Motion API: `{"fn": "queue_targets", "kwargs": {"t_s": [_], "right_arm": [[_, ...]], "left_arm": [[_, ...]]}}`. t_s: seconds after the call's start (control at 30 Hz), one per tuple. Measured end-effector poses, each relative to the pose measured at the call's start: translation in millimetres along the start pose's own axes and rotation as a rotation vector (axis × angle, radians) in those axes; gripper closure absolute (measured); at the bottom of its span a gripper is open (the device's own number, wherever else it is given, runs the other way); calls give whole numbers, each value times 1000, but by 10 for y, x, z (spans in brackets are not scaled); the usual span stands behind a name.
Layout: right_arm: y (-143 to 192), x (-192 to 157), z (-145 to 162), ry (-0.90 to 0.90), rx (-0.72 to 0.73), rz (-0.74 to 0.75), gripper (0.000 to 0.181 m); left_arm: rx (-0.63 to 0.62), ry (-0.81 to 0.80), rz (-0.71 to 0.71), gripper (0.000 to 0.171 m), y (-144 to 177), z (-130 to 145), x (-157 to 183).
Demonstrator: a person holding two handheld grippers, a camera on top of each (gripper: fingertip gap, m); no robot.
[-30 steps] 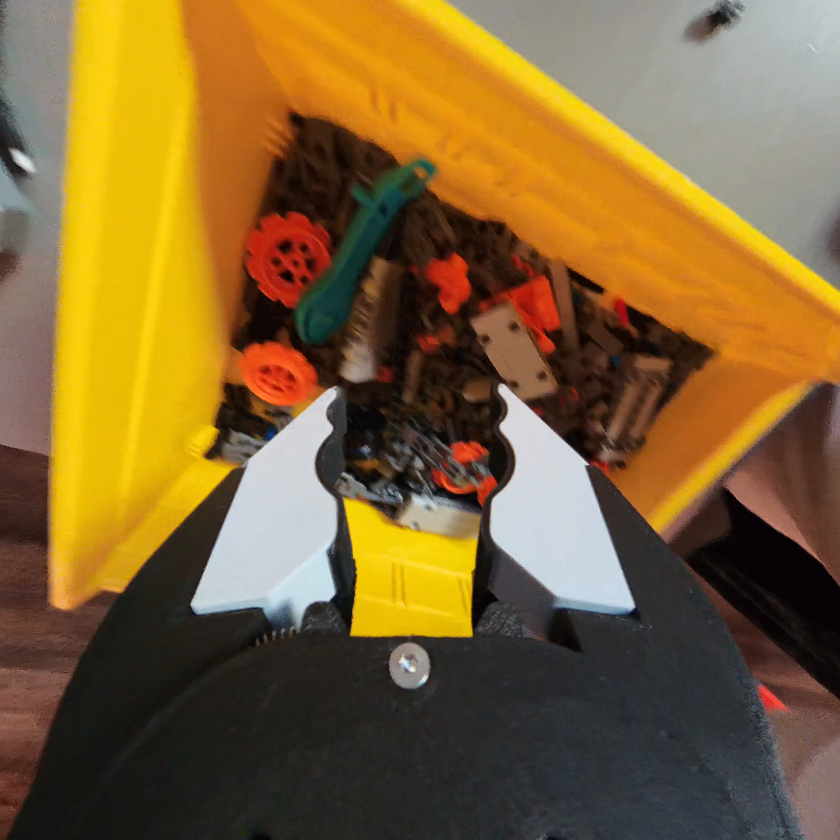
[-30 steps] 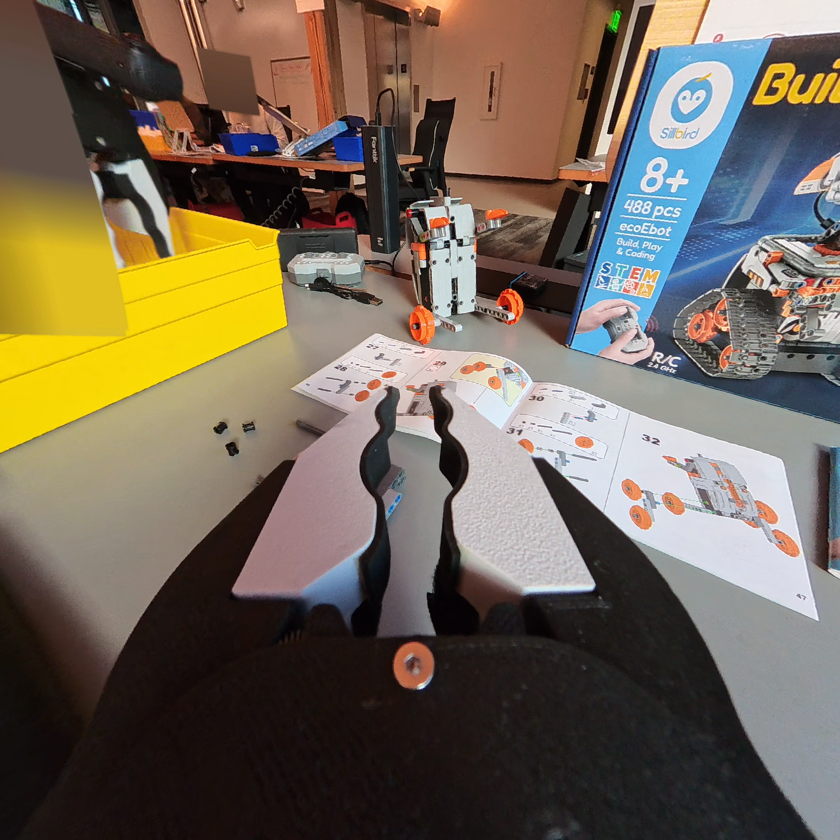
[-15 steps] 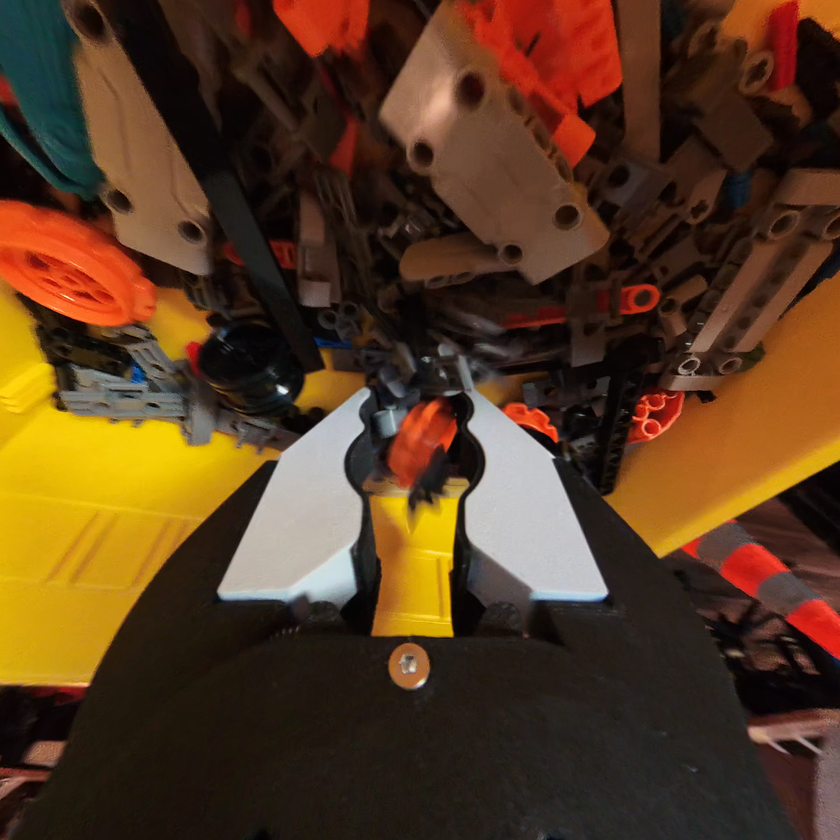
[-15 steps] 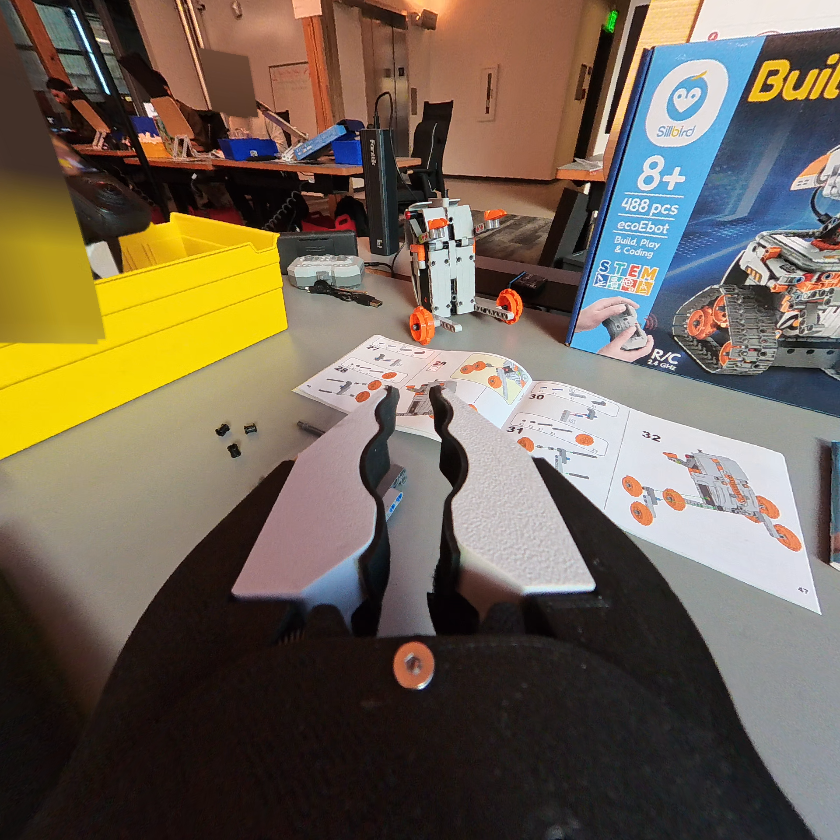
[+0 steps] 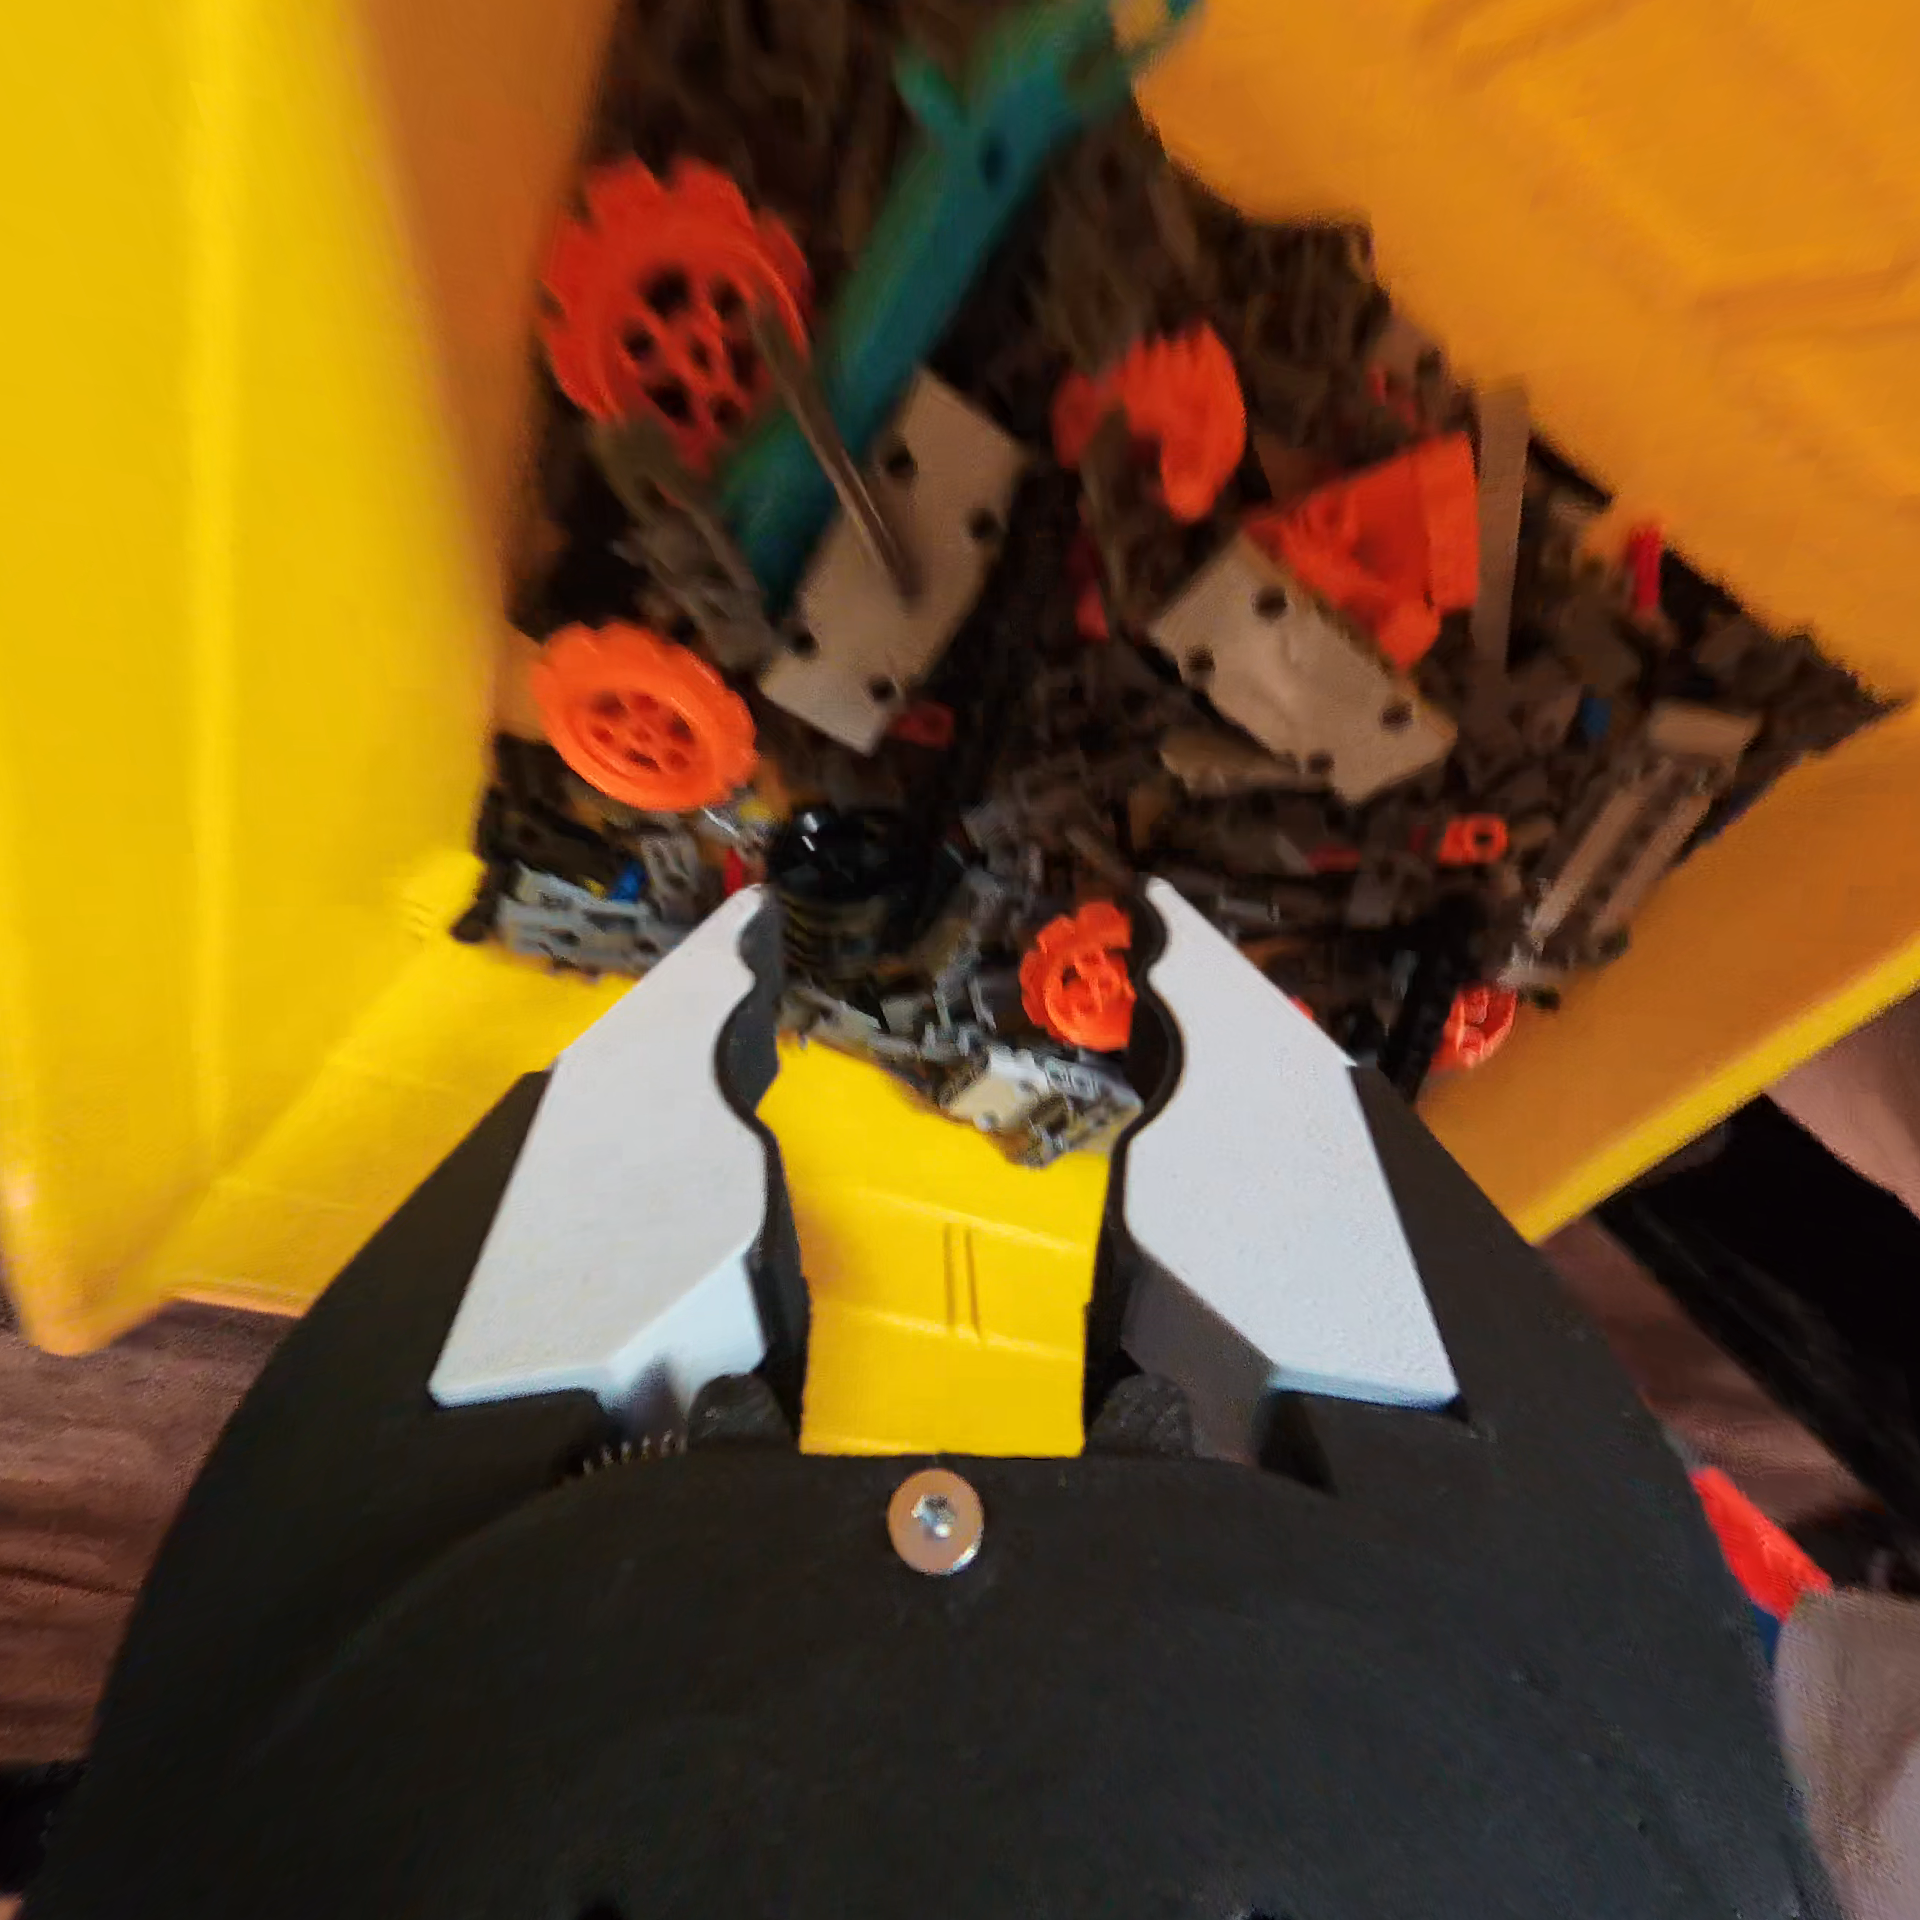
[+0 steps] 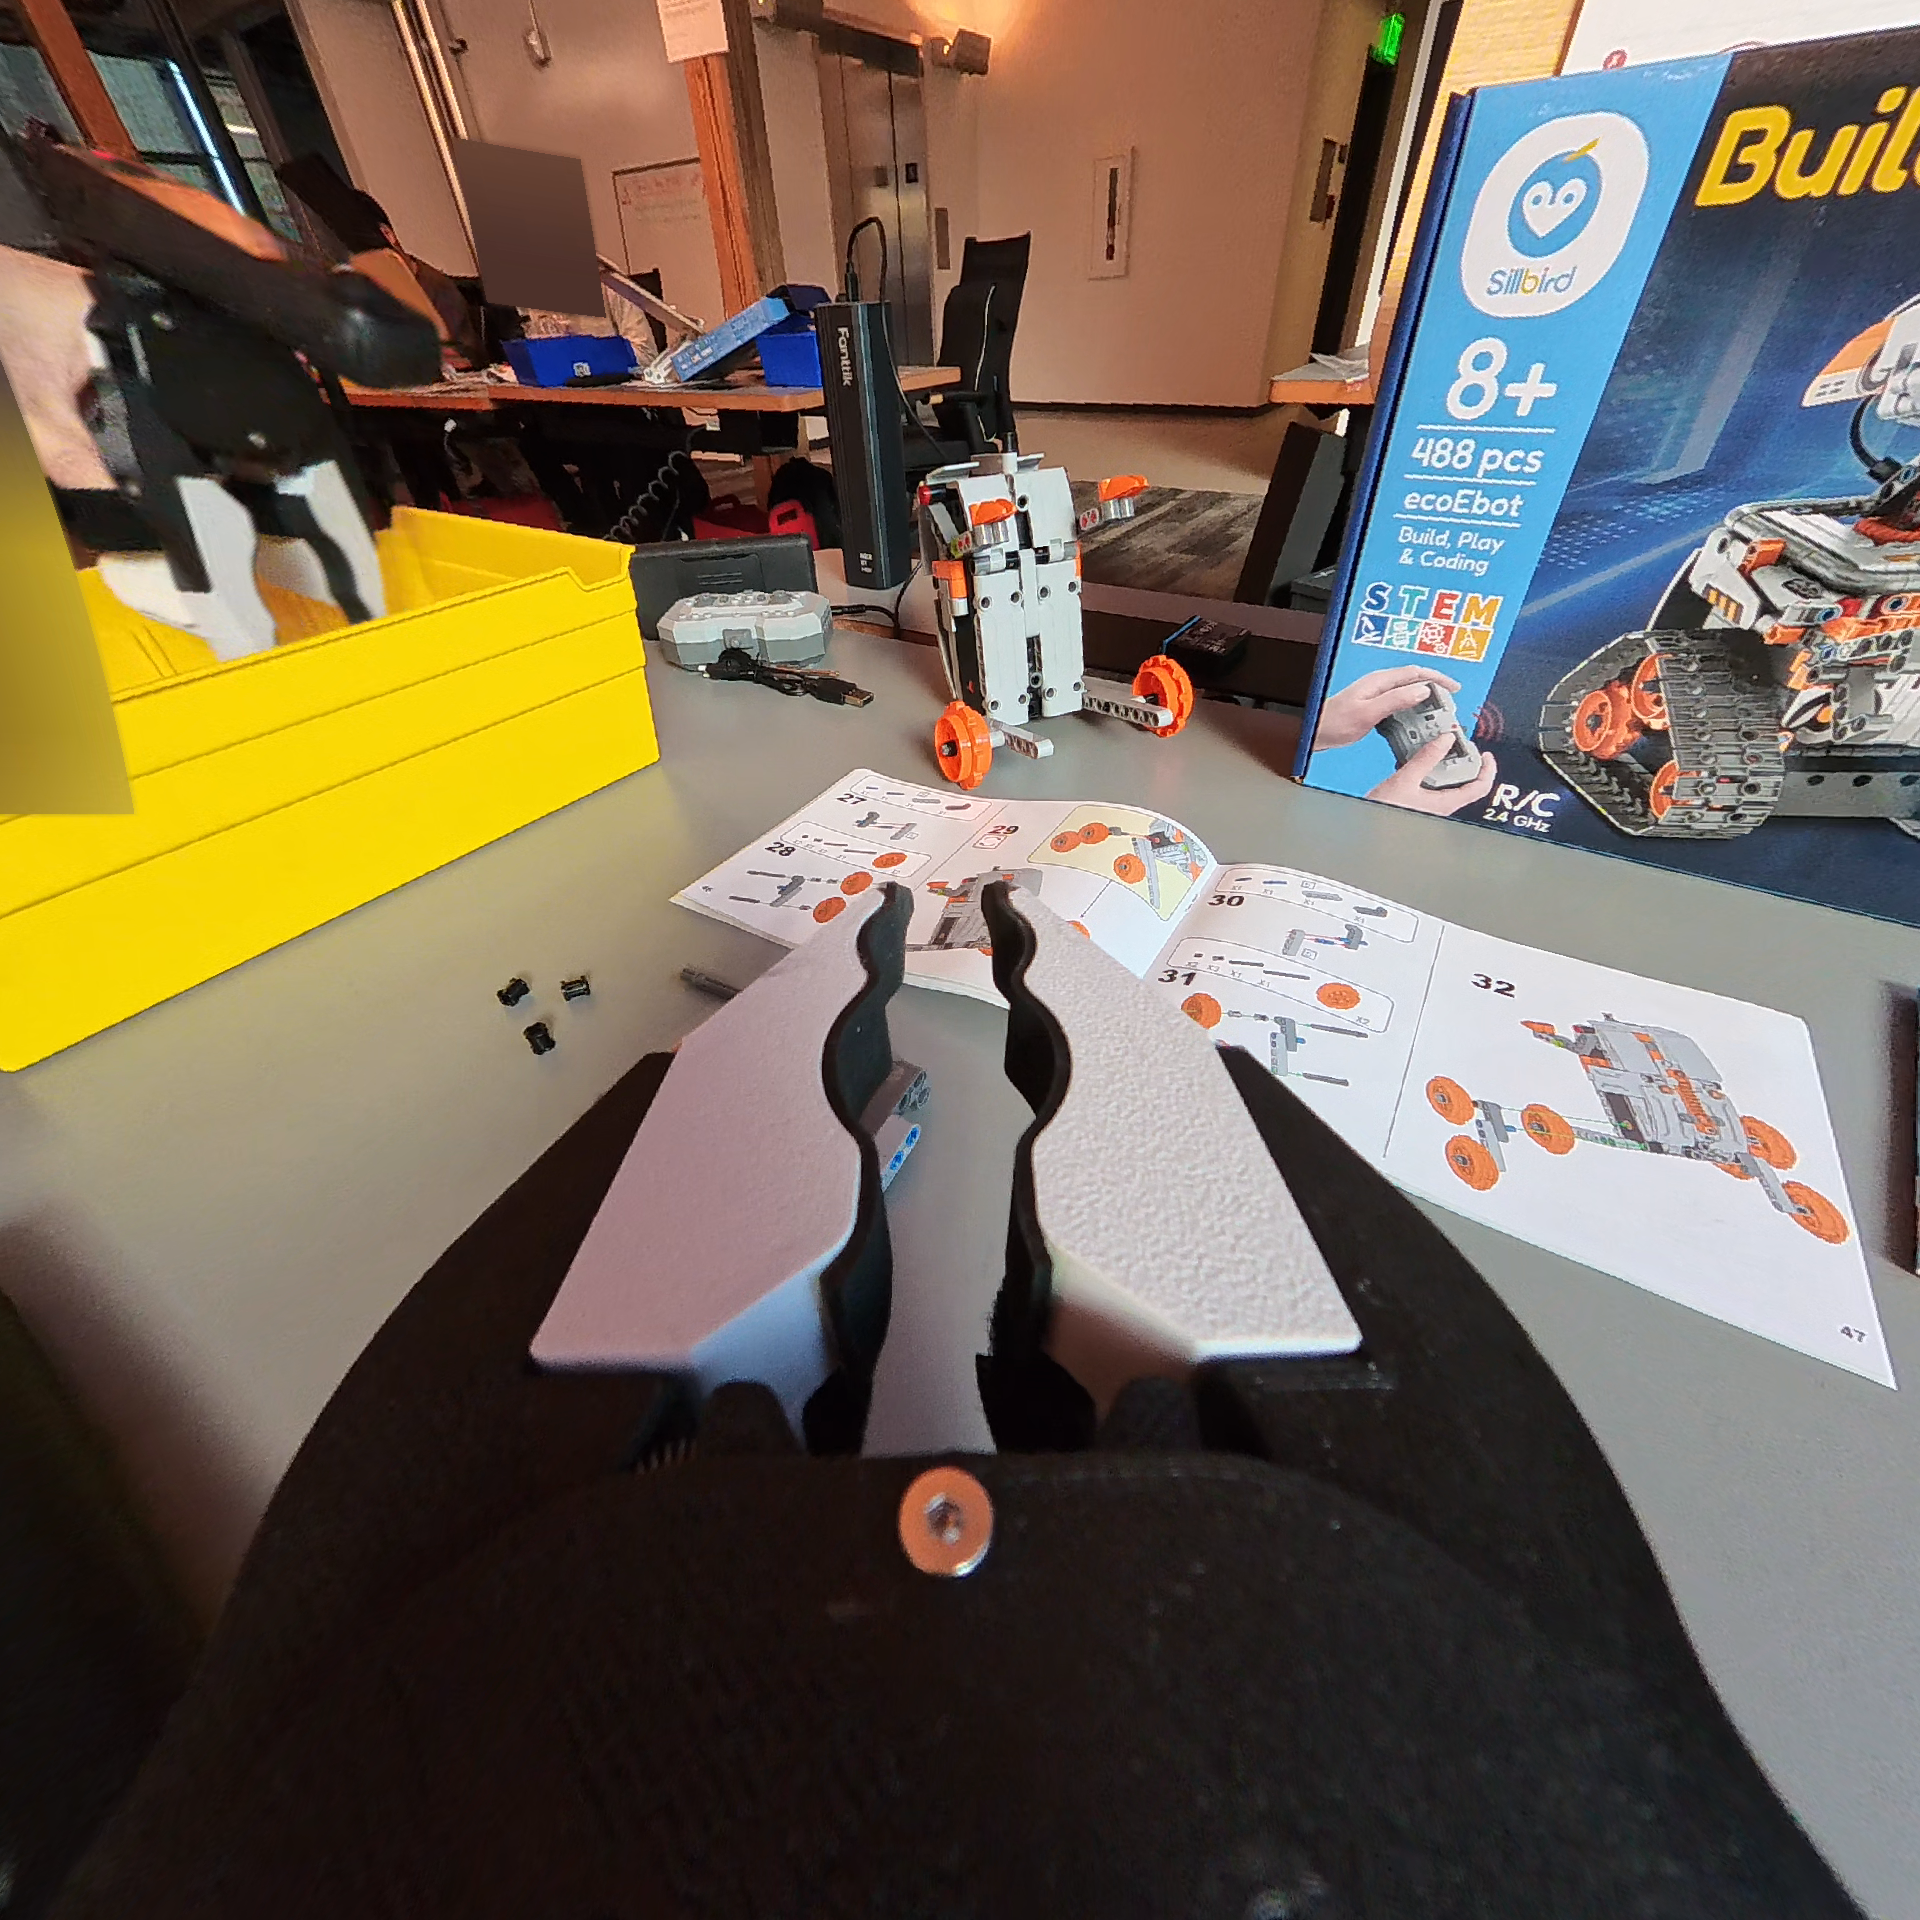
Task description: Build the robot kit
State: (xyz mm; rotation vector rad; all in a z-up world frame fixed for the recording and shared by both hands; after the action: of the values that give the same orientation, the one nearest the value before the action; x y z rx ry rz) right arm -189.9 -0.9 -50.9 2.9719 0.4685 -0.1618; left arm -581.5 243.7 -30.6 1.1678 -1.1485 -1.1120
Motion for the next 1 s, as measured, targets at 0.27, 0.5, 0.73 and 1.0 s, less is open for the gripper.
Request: {"fn": "queue_targets", "kwargs": {"t_s": [0.27,0.5,0.73,1.0], "right_arm": [[-25,-14,7,9,-16,-12,167],[-27,-7,10,-2,-16,-14,167],[-25,-2,16,-3,-19,-8,167],[-20,2,12,-6,-14,-7,167]], "left_arm": [[-57,-86,-39,135,-53,299,260],[-177,-143,-146,120,-337,337,331],[-72,-49,-164,149,-198,190,7],[-33,17,-139,123,-71,239,-7]]}}
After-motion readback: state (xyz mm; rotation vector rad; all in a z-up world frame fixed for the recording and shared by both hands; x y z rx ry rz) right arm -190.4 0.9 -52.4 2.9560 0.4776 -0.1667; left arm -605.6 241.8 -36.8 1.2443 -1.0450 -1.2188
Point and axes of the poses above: each gripper's, where its closed fingertips meet, y back along the fingers, z out of its underside, x = y × z across the jaws, the point moved 10 cm from there along y, back along the fingers, and after that the axes turned 5 degrees about -y, right-handed, at the moved point
